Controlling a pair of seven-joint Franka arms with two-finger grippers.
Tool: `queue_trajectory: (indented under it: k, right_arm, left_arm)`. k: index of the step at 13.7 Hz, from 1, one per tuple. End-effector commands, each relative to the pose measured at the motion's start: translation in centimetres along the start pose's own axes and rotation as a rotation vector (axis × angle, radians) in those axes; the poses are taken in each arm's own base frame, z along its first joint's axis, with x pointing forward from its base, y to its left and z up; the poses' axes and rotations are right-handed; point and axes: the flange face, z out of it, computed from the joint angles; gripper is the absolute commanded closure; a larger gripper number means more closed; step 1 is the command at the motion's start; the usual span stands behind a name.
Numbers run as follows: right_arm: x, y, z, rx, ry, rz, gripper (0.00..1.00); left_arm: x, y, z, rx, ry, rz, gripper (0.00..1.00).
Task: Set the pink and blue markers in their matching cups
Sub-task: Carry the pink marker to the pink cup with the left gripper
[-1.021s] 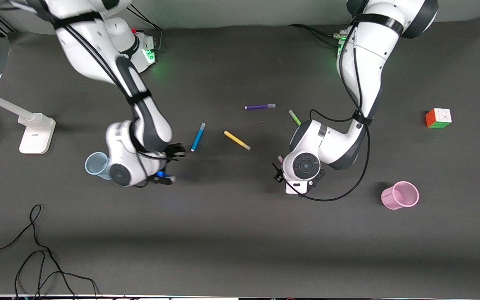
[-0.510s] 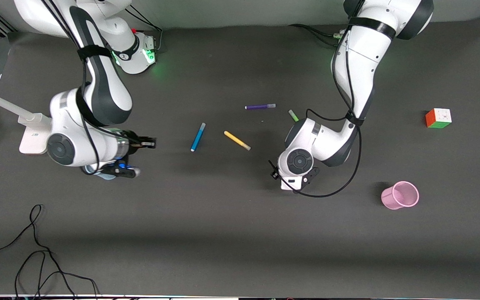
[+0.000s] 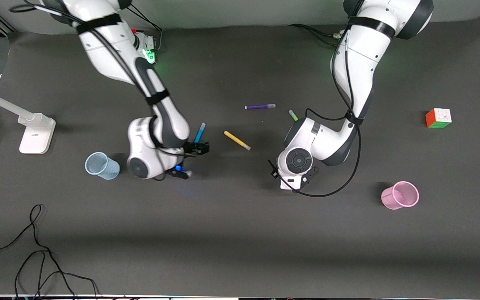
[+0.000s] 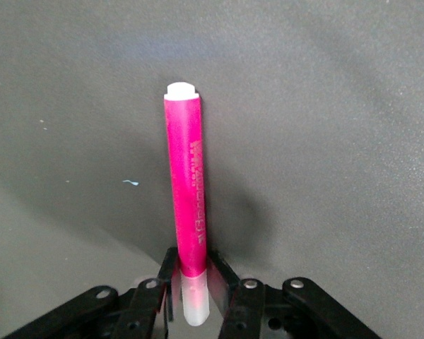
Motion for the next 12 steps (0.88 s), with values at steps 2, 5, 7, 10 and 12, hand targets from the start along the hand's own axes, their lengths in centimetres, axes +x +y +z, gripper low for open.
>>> queue_trajectory:
  k: [2,5,7,10,12]
  right_arm:
    - [0.4,-1.3,0.9,0.024,0.019,0.004,0.09]
    - [1.0,-0.4,0.4,0.013,0.027,0.009,0.1]
    - [1.8,0.9,-0.7,0.003,0.028,0.022,0.1]
    - [2.3,2.7,-1.8,-0.002,-0.029,0.046,0.1]
    - [2.4,2.9,-1.4,-0.012,-0.026,0.044,0.12]
  left_arm:
    - [0.7,-0.7,-2.2,0.043,0.015,0.029,1.0]
    - [6.6,-2.5,-8.9,0.07,-0.027,0.078,1.0]
    - [11.8,-4.9,-14.6,0.082,-0.088,0.127,1.0]
    - [17.7,-8.9,-20.8,0.064,-0.118,0.301,1.0]
    - [22.6,-12.5,-23.0,0.059,-0.089,0.414,1.0]
